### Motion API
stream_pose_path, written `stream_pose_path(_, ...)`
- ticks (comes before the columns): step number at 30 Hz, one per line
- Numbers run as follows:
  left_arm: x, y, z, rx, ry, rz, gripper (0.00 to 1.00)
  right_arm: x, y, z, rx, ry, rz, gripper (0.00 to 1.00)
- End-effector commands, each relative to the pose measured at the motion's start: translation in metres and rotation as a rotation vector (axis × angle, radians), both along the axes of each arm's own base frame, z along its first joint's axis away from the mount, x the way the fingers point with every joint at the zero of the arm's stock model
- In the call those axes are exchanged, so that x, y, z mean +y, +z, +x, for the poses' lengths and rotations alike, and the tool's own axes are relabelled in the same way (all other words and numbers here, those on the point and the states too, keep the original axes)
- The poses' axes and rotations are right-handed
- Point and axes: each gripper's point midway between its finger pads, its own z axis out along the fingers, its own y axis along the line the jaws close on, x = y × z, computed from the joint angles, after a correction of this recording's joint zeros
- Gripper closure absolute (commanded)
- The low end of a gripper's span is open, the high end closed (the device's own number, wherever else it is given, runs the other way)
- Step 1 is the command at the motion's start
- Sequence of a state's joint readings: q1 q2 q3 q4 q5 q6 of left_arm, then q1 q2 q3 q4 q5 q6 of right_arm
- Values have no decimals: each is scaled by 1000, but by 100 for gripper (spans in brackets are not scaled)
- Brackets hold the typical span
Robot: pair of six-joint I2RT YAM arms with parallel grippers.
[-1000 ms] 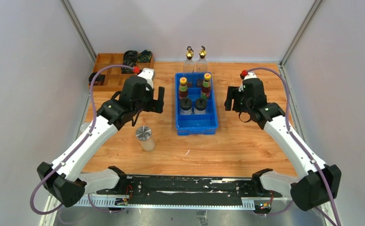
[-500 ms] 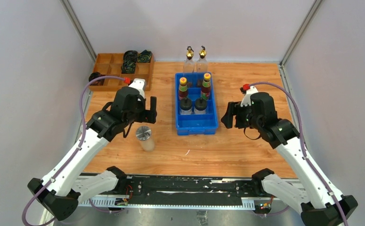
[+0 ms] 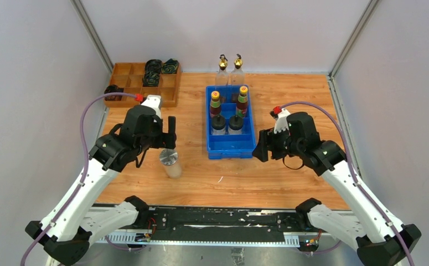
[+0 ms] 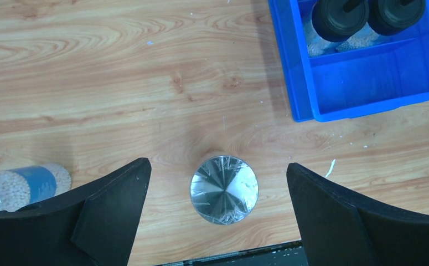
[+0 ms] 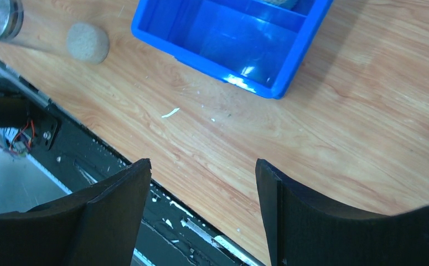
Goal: Organize the condiment bottles
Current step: Pick up the bottle from the center of the board.
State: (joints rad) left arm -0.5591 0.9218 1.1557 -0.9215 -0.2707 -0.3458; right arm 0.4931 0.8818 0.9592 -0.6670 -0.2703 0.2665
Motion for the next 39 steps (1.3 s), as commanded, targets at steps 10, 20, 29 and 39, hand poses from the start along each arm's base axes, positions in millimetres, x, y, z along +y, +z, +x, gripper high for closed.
stream_pose_path(10,-9,13,-14,25,-59,-61,0,25,-3,-37,-40,228,-11,24)
stream_pose_path(20,-26,4,-17,11,-122,-145,0,22,-27,-39,-35,157,22,23)
stream_pose_path(29,-43,-20,-16,69,-149,-197,0,18,-18,-33,-67,171,-30,23)
stream_pose_path(39,-50,-6,-12,13,-177,-240,0,25,-12,-34,-63,169,18,23)
